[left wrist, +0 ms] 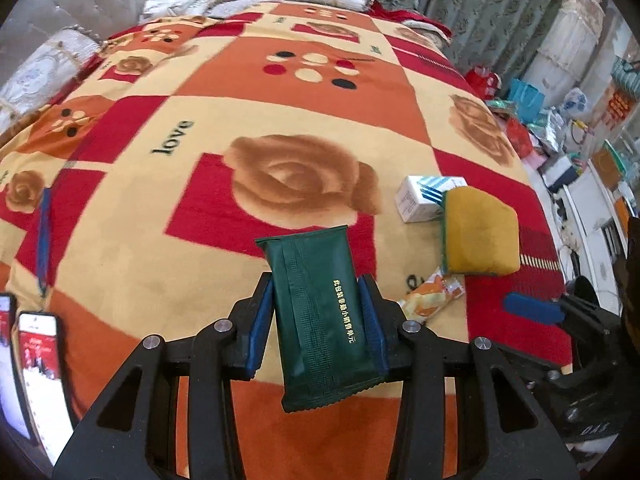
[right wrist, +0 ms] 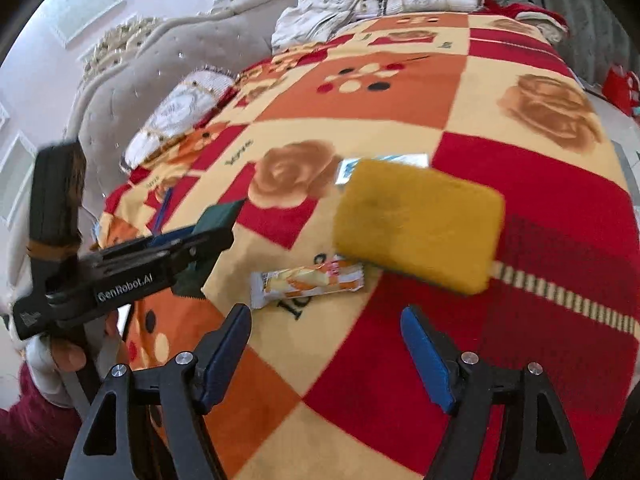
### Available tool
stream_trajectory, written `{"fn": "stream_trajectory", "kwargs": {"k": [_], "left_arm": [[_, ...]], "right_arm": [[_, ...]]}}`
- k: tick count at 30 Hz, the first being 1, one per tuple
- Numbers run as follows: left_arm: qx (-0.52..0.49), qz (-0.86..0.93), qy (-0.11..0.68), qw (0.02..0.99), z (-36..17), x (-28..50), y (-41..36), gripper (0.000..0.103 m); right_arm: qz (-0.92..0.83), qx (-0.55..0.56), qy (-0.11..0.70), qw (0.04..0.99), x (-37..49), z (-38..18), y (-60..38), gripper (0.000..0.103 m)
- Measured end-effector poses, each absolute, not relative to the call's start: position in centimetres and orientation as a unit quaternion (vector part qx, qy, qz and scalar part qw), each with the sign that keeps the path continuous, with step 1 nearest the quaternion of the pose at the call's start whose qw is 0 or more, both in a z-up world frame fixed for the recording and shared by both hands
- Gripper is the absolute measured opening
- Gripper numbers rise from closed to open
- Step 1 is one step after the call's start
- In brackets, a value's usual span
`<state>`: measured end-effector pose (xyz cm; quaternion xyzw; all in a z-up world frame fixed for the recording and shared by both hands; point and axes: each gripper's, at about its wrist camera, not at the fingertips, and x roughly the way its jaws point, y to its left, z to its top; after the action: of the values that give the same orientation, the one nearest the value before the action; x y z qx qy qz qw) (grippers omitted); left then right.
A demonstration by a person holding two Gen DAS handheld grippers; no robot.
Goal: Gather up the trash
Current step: 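Grasp the green pouch with the left gripper while the right grasps the snack wrapper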
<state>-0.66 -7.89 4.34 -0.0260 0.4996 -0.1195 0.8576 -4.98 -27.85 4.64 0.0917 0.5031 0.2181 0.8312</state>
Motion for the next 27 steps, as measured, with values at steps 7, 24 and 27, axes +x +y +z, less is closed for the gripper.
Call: {"fn": "stream_trajectory", "kwargs": {"k": [7, 24, 27], "left_arm": [[-0.033, -0.208, 0.545, 0.811, 2.3, -3.7, -11.0, 0.039], [-0.075, -0.156, 0.515, 0.839, 5.5, -9.0, -1.9, 0.039], [-0.089, -0.146, 0.520, 0.837, 4.9, -9.1, -0.5, 0.039]], "right_arm": [[0.172, 0.110, 0.498, 0.843, -6.0, 5.1, -31.5, 0.075], [0.182, 0.020, 0.479, 0.859, -4.5, 3.8, -24.1, 0.068], [0.214, -0.008, 0.473, 0.855, -3.7, 3.8, -23.0, 0.077]]}}
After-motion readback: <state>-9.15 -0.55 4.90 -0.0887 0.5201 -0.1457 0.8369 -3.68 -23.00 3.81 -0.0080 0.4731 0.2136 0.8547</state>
